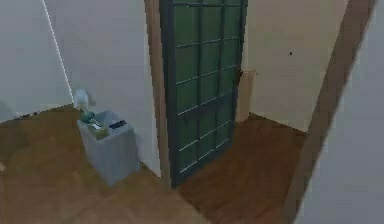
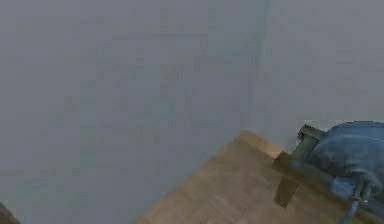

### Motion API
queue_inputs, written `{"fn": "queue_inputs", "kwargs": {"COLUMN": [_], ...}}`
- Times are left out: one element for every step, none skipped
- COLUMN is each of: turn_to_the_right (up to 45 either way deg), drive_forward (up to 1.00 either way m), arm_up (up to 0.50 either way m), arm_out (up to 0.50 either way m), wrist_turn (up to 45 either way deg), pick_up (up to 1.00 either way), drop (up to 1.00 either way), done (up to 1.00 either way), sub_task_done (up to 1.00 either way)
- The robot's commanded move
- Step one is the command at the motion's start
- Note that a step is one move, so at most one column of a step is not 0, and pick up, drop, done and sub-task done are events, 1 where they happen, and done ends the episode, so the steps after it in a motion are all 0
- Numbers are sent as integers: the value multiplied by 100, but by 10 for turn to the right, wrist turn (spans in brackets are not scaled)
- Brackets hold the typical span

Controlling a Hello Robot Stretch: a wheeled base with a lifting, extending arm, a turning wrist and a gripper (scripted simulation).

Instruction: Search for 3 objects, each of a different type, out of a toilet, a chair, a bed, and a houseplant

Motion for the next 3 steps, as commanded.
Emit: {"fn": "queue_inputs", "kwargs": {"turn_to_the_right": [-450, -450, -450], "drive_forward": [0, 0, 0], "arm_up": [0, 0, 0], "arm_out": [0, 0, 0], "wrist_turn": [0, 0, 0], "pick_up": [0, 0, 0], "drop": [0, 0, 0], "done": [0, 0, 0], "sub_task_done": [0, 0, 0]}}
